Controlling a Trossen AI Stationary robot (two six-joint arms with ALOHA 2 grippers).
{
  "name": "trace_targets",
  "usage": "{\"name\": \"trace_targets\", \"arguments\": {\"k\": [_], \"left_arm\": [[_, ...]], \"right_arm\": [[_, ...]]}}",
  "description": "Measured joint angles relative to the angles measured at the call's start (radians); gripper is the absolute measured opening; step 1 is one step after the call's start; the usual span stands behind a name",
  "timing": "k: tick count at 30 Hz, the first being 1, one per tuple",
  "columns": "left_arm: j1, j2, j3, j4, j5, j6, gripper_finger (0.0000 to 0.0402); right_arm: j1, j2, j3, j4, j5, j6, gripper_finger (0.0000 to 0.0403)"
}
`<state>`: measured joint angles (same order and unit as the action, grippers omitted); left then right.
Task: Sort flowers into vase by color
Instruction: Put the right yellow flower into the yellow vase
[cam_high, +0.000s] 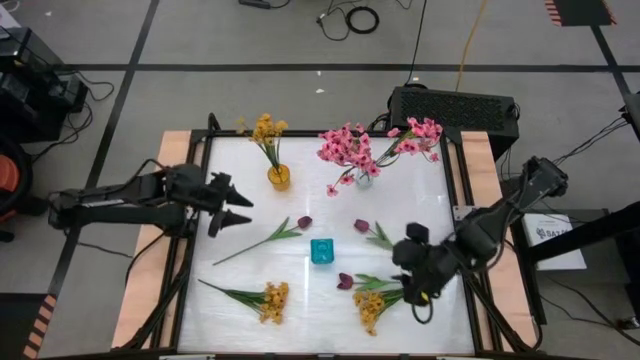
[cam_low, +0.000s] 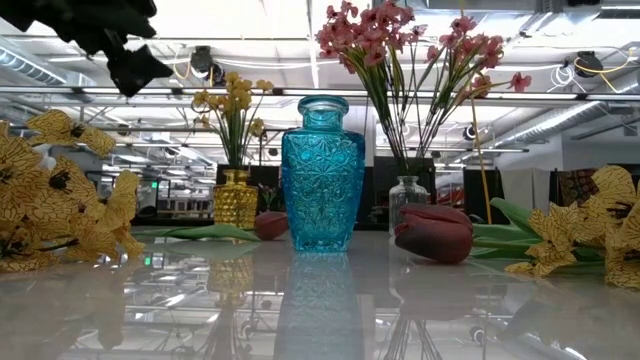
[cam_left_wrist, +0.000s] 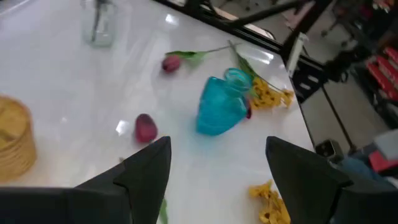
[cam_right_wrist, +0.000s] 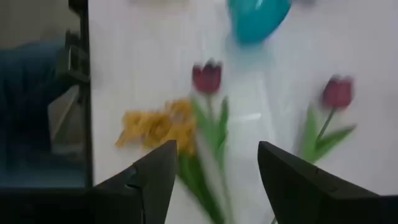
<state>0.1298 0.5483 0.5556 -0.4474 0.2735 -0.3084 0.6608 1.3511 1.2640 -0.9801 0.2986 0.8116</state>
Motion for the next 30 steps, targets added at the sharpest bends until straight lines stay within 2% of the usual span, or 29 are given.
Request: {"name": "trace_targets", "arguments": {"k": [7,13,25,30], "left_arm": [[-0.218,0.091,0.0,0.053,-0.117,0.0,0.0264],[-0.352,0.174,0.0,0.077,-0.198,-0.018,0.0264],[-0.548,0.31,0.0,0.158,-0.285,-0.105,0.0264],[-0.612,0.374,0.0,0.182,-0.313,-0.117,0.0264]], "right_arm": [[0.114,0.038,0.0,-0.018,-0.025,0.111,0.0216],[0.145,0.118,0.0,-0.023,-0.089,0.119,0.0216],[0.143,0.316,0.0,-0.027,-0.143,0.001,0.0216],[0.123,0.405,0.0,0.034,-0.17,-0.071,0.0216]]}}
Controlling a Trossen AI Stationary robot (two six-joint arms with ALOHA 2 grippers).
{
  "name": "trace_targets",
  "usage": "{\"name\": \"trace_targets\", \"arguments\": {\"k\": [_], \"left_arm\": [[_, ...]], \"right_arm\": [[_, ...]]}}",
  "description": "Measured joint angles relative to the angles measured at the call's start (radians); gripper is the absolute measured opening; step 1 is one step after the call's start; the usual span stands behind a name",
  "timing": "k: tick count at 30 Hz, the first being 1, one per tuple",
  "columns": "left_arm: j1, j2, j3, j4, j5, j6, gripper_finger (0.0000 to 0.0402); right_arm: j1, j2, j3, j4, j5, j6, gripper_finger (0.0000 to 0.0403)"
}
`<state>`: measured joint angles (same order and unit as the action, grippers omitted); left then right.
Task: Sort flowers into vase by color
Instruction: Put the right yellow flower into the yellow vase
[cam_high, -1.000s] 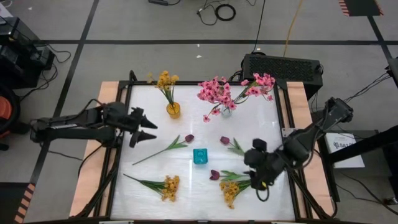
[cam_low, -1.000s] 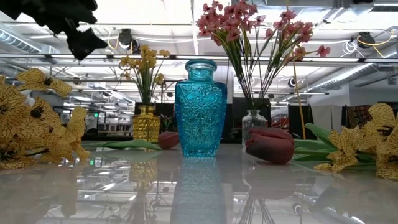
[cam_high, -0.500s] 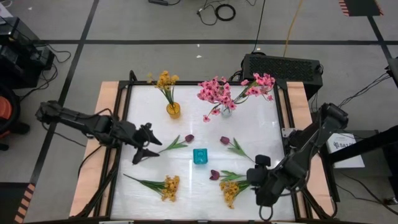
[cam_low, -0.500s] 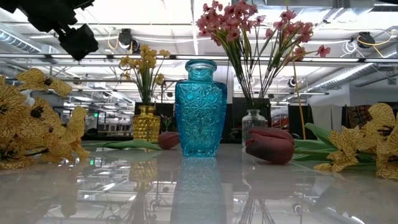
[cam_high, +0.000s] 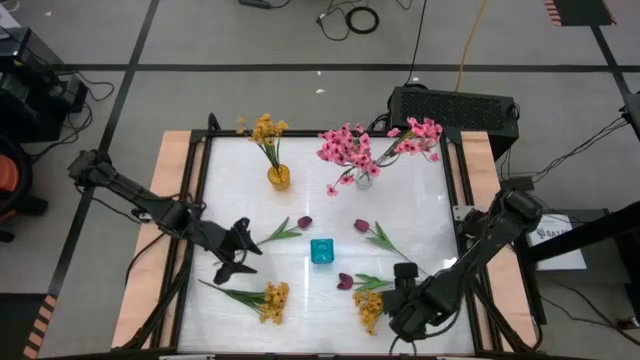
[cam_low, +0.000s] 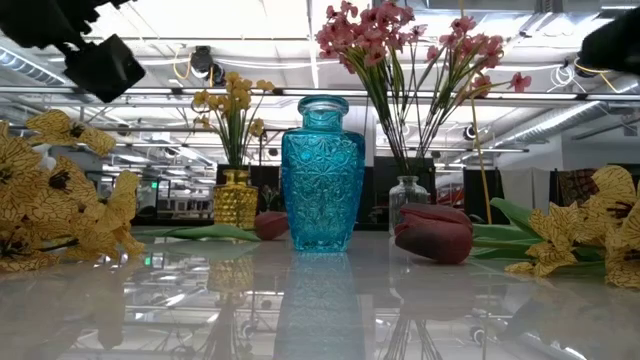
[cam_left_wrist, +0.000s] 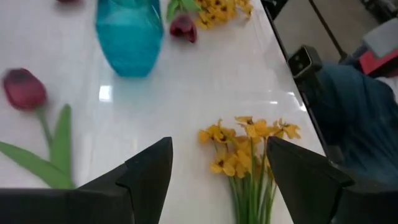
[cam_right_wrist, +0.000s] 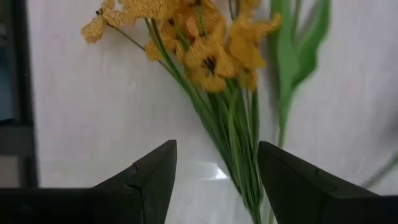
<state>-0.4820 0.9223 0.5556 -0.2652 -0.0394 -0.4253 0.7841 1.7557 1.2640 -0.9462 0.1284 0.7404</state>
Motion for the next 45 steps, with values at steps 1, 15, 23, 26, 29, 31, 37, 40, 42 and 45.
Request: {"name": "trace_targets", "arguments": {"k": [1,15,23,26,29,31,37,40,42,45], "left_arm": [[-0.016,0.016,0.0,0.008,0.0,-0.008,0.0264],[-0.15,0.195,0.0,0.16,-0.097,-0.04,0.0264],[-0.156,0.213,0.0,0.232,-0.219,0.013,0.0264],[-0.155,0.213,0.0,0.287,-0.256,0.074,0.0264],[-0.156,0.213,0.0,0.345,-0.274,0.141,0.0264],[-0.156,0.213,0.0,0.377,-0.29,0.176,0.0264],[-0.153,0.213,0.0,0.446,-0.333,0.205,0.0264],[-0.153,0.213,0.0,0.469,-0.355,0.206,0.0264],[-0.153,0.213,0.0,0.485,-0.363,0.206,0.0264],[-0.153,0.213,0.0,0.516,-0.385,0.206,0.0264]], "right_arm": [[-0.004,0.016,0.0,0.013,-0.002,-0.013,0.0216],[-0.057,0.178,0.001,0.08,-0.034,-0.13,0.0149],[-0.063,0.174,0.001,0.098,-0.022,-0.162,0.002],[-0.063,0.146,0.0,0.089,-0.025,-0.153,0.0011],[-0.063,0.075,0.001,0.087,-0.027,-0.136,0.0014],[-0.063,0.018,0.008,0.087,-0.027,-0.129,0.0009],[-0.065,-0.157,0.022,0.183,0.101,-0.156,0.0006],[-0.082,-0.208,0.022,0.278,0.197,-0.21,0.0006],[-0.097,-0.229,0.022,0.337,0.251,-0.247,0.0006],[-0.13,-0.24,0.022,0.442,0.319,-0.309,0.0006]]}}
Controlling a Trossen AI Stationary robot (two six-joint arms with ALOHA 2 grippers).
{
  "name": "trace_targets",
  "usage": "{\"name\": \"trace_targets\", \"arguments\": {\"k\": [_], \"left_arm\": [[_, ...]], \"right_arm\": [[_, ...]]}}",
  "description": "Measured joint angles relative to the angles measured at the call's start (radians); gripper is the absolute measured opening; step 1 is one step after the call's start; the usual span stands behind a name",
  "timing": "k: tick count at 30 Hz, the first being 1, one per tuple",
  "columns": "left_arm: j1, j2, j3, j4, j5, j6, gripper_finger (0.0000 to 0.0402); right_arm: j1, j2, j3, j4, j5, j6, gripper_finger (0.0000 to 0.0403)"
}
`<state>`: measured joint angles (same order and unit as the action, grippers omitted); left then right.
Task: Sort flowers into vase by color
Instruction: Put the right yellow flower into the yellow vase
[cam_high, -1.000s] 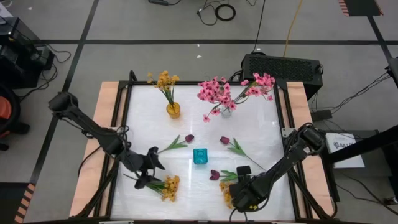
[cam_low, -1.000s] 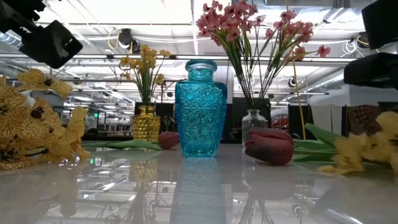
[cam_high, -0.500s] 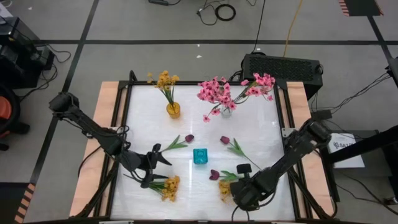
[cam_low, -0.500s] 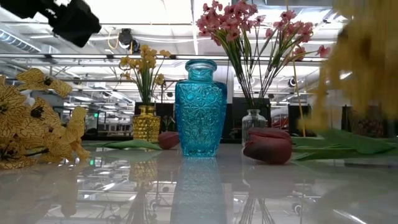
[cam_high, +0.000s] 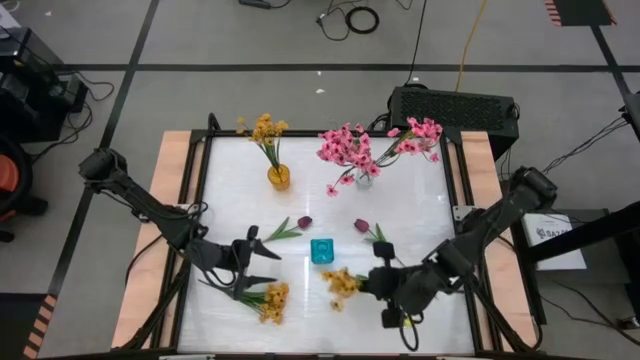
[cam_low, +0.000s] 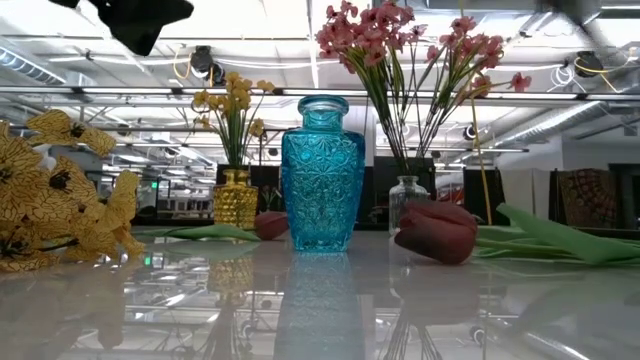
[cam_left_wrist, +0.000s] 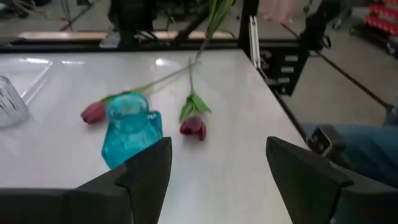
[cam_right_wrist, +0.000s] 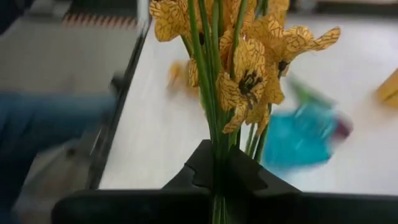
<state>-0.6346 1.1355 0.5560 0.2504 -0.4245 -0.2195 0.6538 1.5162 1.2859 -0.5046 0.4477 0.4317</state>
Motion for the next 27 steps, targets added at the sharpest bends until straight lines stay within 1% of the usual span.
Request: {"name": "trace_targets", "arguments": {"k": [3,6,10,12,16,19,22,24,27], "left_arm": [[0.0,0.0,0.0,0.049,-0.029,0.001,0.0264],[0.002,0.0,0.0,0.102,-0.058,0.031,0.0264],[0.023,0.0,0.0,0.191,-0.085,0.069,0.0264],[0.039,0.0,0.0,0.248,-0.086,0.078,0.0264],[0.086,-0.001,0.001,0.346,-0.085,0.079,0.0264],[0.124,-0.001,0.022,0.362,-0.064,0.097,0.0264],[0.154,-0.001,0.046,0.365,-0.034,0.136,0.0264],[0.172,-0.001,0.062,0.371,-0.039,0.147,0.0264],[0.189,-0.001,0.082,0.373,-0.076,0.207,0.0264]], "right_arm": [[-0.044,0.0,0.0,0.132,0.057,-0.067,0.0006],[-0.096,0.0,0.0,0.286,0.087,-0.126,0.0006],[-0.158,0.0,0.0,0.469,0.103,-0.196,0.0006],[-0.186,0.0,0.001,0.526,0.104,-0.227,0.0006],[-0.237,0.0,0.001,0.625,0.098,-0.256,0.0006],[-0.269,0.0,0.001,0.688,0.092,-0.265,0.0007],[-0.299,0.001,0.001,0.742,0.033,-0.273,0.0007],[-0.313,0.003,0.001,0.784,0.008,-0.279,0.0007],[-0.326,0.019,0.001,0.824,-0.009,-0.306,0.0007]]}}
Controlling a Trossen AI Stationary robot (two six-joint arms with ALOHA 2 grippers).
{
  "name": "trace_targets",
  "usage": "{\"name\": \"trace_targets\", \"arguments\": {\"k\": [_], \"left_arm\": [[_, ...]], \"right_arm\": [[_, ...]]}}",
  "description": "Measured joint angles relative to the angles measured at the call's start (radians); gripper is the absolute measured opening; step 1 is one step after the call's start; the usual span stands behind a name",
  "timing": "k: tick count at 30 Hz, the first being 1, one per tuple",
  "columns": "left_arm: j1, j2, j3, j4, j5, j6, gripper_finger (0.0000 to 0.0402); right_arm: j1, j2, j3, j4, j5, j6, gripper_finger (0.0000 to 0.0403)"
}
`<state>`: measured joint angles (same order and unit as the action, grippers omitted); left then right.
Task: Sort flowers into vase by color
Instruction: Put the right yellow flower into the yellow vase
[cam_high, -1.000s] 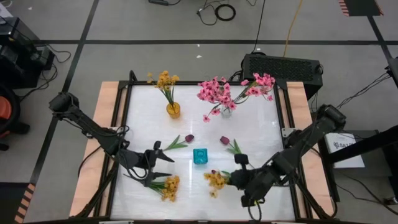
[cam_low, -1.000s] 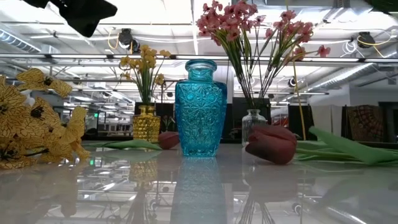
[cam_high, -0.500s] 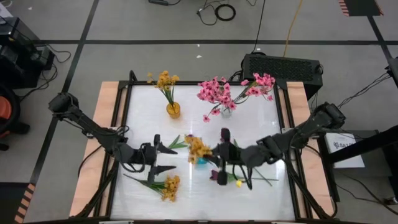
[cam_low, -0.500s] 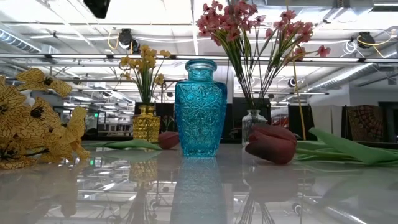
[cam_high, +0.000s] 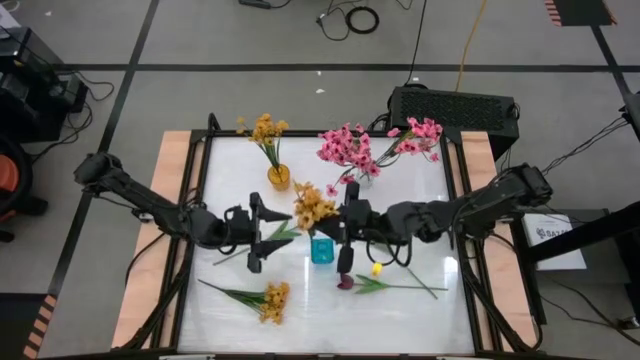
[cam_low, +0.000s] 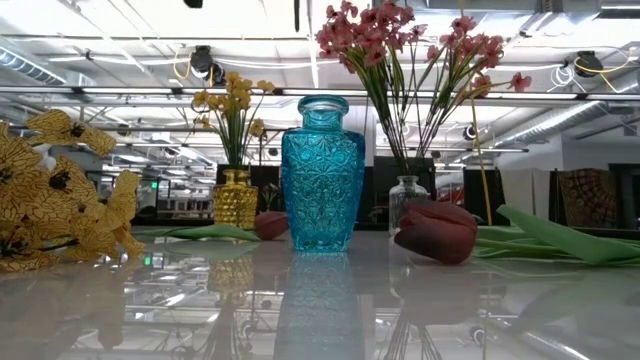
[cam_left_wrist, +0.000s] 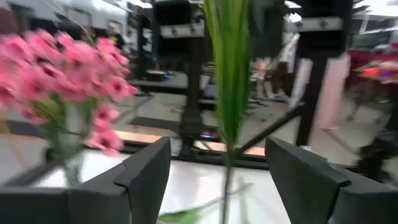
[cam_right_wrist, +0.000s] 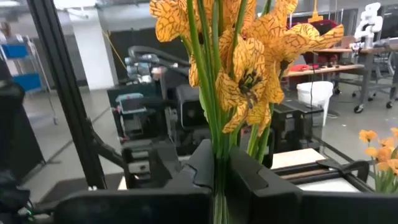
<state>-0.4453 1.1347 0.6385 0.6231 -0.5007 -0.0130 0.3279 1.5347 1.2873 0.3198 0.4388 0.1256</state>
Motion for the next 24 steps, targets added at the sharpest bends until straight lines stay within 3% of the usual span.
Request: {"name": "trace_targets", "arguments": {"k": [6,11,14,21,24], "left_arm": [[0.032,0.0,0.041,0.0,0.01,0.048,0.0275],[0.075,-0.003,0.059,-0.041,0.132,-0.016,0.0323],[0.1,-0.003,0.067,-0.092,0.127,-0.058,0.0347],[0.134,0.02,0.069,-0.077,0.112,-0.029,0.0351],[0.148,0.04,0.069,-0.043,0.178,-0.024,0.035]], "right_arm": [[-0.021,0.039,0.0,0.011,-0.001,-0.016,0.0007],[-0.035,0.074,0.0,0.028,-0.001,-0.019,0.0007],[-0.041,0.073,-0.001,0.033,-0.001,-0.02,0.0007],[-0.046,0.073,-0.001,0.031,0.0,-0.042,0.0007],[-0.047,0.073,-0.001,0.029,-0.001,-0.059,0.0007]]}}
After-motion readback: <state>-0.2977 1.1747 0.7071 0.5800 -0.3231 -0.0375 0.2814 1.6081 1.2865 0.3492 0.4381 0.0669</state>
